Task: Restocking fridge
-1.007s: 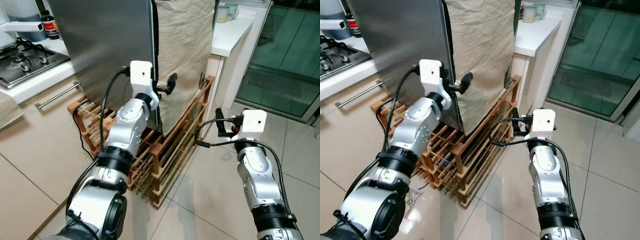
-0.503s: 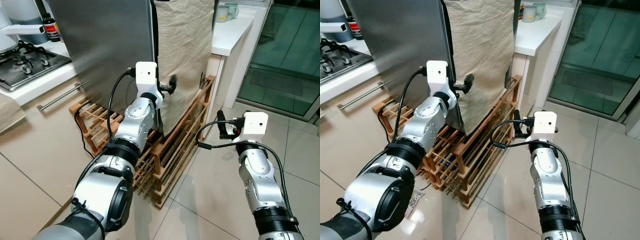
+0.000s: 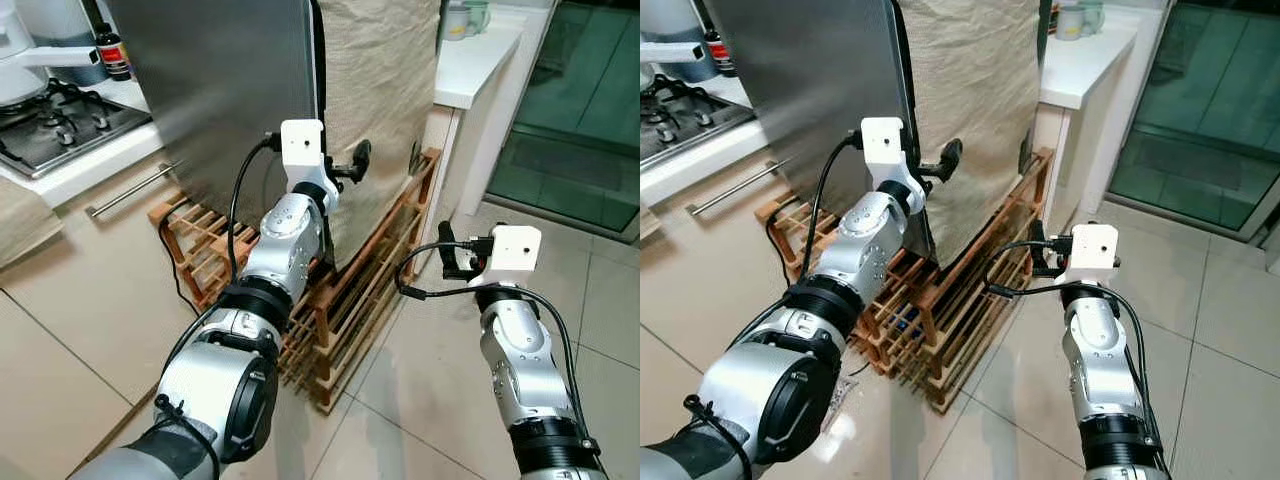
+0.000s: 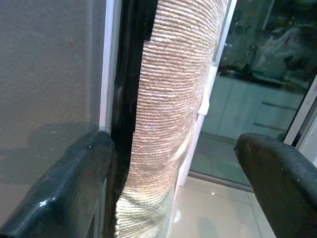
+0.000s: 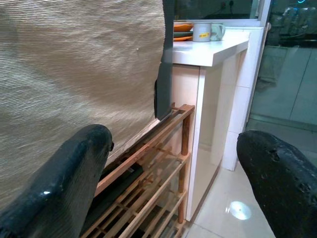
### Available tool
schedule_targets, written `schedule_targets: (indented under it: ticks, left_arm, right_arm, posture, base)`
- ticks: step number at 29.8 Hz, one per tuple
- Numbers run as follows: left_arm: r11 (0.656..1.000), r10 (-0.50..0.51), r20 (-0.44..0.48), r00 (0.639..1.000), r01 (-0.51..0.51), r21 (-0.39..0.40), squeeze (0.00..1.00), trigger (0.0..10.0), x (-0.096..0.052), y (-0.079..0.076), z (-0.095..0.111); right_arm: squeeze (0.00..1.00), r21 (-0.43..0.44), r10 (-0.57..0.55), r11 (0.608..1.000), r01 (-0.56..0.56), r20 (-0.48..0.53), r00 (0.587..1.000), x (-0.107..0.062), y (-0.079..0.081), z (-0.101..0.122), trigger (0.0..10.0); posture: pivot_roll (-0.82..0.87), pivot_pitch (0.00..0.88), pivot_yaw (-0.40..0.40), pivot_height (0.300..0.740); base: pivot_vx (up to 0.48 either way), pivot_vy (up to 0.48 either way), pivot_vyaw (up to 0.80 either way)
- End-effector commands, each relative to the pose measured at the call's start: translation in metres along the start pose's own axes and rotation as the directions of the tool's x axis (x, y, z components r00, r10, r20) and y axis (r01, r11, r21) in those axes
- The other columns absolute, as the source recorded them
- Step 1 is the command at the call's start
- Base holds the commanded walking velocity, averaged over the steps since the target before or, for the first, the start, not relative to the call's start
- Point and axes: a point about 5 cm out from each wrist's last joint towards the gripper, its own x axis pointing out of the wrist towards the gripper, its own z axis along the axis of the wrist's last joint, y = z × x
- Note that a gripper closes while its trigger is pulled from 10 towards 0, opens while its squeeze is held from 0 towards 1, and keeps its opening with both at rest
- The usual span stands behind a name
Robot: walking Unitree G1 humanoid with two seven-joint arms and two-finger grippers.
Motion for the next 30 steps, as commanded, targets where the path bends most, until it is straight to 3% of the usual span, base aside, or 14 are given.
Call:
schedule_targets:
  ticks: [1,6,8,12,13,14,15,17,18,19,20,27,30]
  left_arm:
    - [0.998,-0.038,0.011,0.999,0.037,0.048,0.00,10.0,0.006,-0.011,0.007]
    - [0.998,-0.020,-0.035,0.999,0.022,0.058,0.00,10.0,0.006,-0.011,0.000]
    - [0.997,-0.048,-0.114,0.992,0.055,0.055,0.00,10.0,0.006,-0.022,-0.013]
    - [0.994,-0.105,-0.144,0.984,0.110,0.028,0.00,10.0,0.006,-0.036,-0.018]
    - [0.975,-0.219,-0.157,0.963,0.223,0.007,0.00,10.0,0.006,-0.057,-0.021]
    - [0.961,-0.273,-0.162,0.948,0.275,-0.007,0.00,10.0,0.005,-0.067,-0.023]
    - [0.961,-0.273,-0.162,0.948,0.275,-0.007,0.00,10.0,0.005,-0.067,-0.023]
    - [0.924,-0.383,-0.158,0.910,0.376,-0.074,0.00,10.0,0.002,-0.091,-0.025]
    - [0.924,-0.383,-0.158,0.910,0.376,-0.074,0.00,10.0,0.002,-0.091,-0.025]
    - [0.902,-0.430,-0.144,0.891,0.416,-0.115,0.00,10.0,0.001,-0.103,-0.025]
    - [0.901,-0.432,-0.141,0.891,0.418,-0.116,0.00,10.0,0.001,-0.106,-0.024]
    - [0.922,-0.386,-0.108,0.916,0.378,-0.086,0.00,10.0,0.005,-0.096,-0.016]
    - [0.926,-0.378,-0.047,0.925,0.376,-0.040,0.00,10.0,0.006,-0.081,-0.008]
  right_arm:
    - [0.00,-0.002,0.002,1.000,-0.002,0.003,1.000,0.000,0.002,0.003,10.0]
    - [0.00,-0.003,0.002,1.000,-0.002,0.000,1.000,0.000,0.002,0.002,10.0]
    - [0.00,-0.002,0.001,1.000,-0.001,-0.003,1.000,0.000,0.002,0.001,10.0]
    - [0.00,-0.002,0.001,1.000,-0.001,0.000,1.000,-0.001,0.002,0.002,10.0]
    - [0.00,-0.003,-0.001,1.000,0.001,0.002,1.000,-0.002,0.000,0.003,10.0]
    - [0.00,-0.004,-0.002,1.000,0.002,0.002,1.000,-0.003,0.000,0.003,10.0]
    - [0.00,-0.004,-0.002,1.000,0.002,0.002,1.000,-0.003,0.000,0.003,10.0]
    - [0.00,-0.007,-0.003,1.000,0.003,-0.001,1.000,-0.005,-0.002,0.002,10.0]
    - [0.00,-0.007,-0.003,1.000,0.003,-0.001,1.000,-0.005,-0.002,0.002,10.0]
    - [0.00,-0.009,-0.003,1.000,0.003,-0.004,1.000,-0.006,-0.003,0.001,10.0]
    - [0.00,-0.010,-0.003,1.000,0.003,-0.005,1.000,-0.006,-0.003,0.001,10.0]
    - [0.00,-0.012,-0.009,1.000,0.009,-0.004,1.000,-0.007,-0.004,0.003,10.0]
    - [0.00,-0.012,-0.010,1.000,0.010,-0.005,1.000,-0.008,-0.004,0.002,10.0]
  posture:
    - [-0.26,0.000,0.115,0.740]
    - [-0.27,0.000,0.116,0.740]
    - [-0.27,0.000,0.120,0.740]
    - [-0.28,0.000,0.123,0.740]
    - [-0.28,0.000,0.123,0.740]
    - [-0.28,0.000,0.123,0.740]
    - [-0.28,0.000,0.123,0.740]
    - [-0.29,0.000,0.124,0.740]
    - [-0.29,0.000,0.124,0.740]
    - [-0.29,0.000,0.125,0.740]
    - [-0.29,0.000,0.125,0.740]
    - [-0.30,0.000,0.127,0.740]
    - [-0.30,0.000,0.125,0.740]
  base:
    - [0.000,0.000,0.00]
    - [0.000,0.000,0.00]
    - [0.000,0.000,0.00]
    - [0.000,0.000,0.00]
    - [0.000,0.000,0.00]
    - [0.000,0.000,0.00]
    - [0.000,0.000,0.00]
    - [0.000,0.000,0.00]
    - [0.000,0.000,0.00]
    - [0.000,0.000,0.00]
    - [0.000,0.000,0.00]
    - [0.000,0.000,0.00]
    - [0.000,0.000,0.00]
